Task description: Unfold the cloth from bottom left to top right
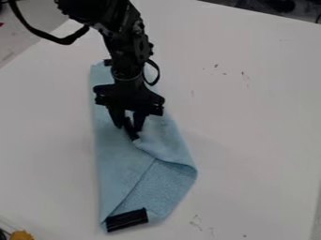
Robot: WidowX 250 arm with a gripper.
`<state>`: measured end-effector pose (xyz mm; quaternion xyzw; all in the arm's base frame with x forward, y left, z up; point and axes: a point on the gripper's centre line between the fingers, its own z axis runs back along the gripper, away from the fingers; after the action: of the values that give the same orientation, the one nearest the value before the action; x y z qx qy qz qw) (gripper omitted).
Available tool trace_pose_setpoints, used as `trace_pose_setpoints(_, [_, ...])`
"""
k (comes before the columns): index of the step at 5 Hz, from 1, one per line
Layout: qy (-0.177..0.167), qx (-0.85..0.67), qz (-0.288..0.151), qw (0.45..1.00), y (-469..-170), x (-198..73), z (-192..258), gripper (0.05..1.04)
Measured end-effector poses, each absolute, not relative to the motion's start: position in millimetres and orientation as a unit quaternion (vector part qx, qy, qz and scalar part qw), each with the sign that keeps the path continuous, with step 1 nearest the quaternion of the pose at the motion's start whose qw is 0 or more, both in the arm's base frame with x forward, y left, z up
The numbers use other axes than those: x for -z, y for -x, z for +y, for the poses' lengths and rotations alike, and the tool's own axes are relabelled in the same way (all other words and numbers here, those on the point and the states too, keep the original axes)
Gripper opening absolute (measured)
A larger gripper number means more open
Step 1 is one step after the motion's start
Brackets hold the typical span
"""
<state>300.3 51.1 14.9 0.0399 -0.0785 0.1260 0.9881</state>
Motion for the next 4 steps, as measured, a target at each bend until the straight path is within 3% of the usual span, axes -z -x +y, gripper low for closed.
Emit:
trace_pose_setpoints(1, [-0.040, -0.128, -0.079, 0.988, -300.3, -14.9, 51.1, 0.172])
trace_pose_setpoints(3, [-0.050, -0.131, -0.065, 0.988, -299.7, -18.5, 51.0, 0.062])
trace_pose_setpoints(4, [-0.074, -0.102, -0.071, 0.989, -323.1, -44.3, 37.6, 0.058])
